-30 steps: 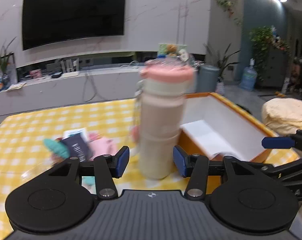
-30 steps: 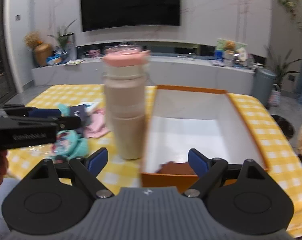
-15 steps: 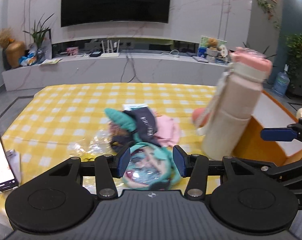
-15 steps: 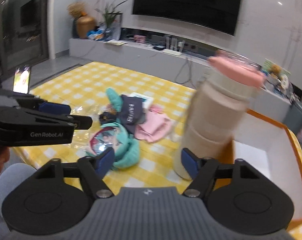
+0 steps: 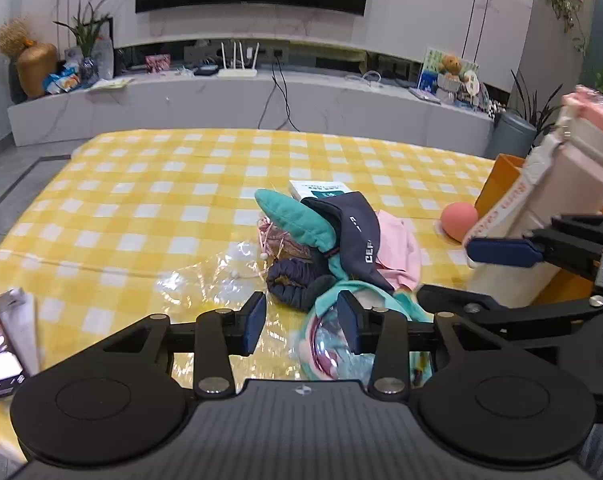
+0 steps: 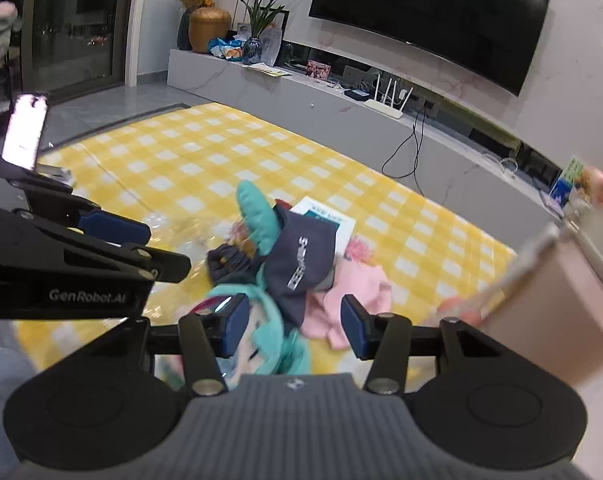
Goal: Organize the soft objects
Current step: 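Move the right tool back to the pile of soft items, then grasp the navy cloth with the right tool and lift it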
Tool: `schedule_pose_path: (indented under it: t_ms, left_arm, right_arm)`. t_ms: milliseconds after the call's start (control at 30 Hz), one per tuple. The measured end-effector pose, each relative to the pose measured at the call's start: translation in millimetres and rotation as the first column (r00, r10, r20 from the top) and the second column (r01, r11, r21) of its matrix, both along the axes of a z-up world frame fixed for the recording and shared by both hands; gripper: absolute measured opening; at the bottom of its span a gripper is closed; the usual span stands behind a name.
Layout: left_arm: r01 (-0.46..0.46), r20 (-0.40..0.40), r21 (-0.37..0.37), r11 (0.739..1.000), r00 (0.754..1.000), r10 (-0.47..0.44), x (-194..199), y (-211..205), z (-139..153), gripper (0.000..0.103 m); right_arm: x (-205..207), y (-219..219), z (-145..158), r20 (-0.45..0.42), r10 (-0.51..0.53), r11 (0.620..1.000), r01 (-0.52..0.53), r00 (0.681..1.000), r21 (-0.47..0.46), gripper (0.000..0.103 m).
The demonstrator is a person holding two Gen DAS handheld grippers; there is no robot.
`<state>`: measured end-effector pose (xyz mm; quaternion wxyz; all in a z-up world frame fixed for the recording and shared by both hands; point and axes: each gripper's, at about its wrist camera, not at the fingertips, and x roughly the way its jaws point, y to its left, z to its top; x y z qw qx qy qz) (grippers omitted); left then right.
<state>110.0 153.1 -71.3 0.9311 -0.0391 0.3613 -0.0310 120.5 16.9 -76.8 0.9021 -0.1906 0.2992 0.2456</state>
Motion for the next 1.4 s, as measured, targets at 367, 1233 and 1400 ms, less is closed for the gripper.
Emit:
schedule_pose_path:
  t_ms: [367,1233,1400]
  left_arm:
    - [-0.075,-0.035,0.011,0.997,0.997,0.076,45,20,-16,0.036]
    - [-0.006,-0.017,-0.027,1.000,1.000,0.006,4,-2,8,0.036]
    - [0.022,-0.037,-0.032,0.999,0.999,-0.023,-5,-6,3,0.036]
  right_arm:
    - [61,22,-22,-0.037,-0.032,0.997,0.035,0.999,0.070,0.052]
    - [-11,-47,94,0.201,-0.030,0.966,-0.023,0.979,0.258,0.000]
    - [-22,-64,98,0.168,-0.033,0.967,-0.011,0.985,0.255,0.000]
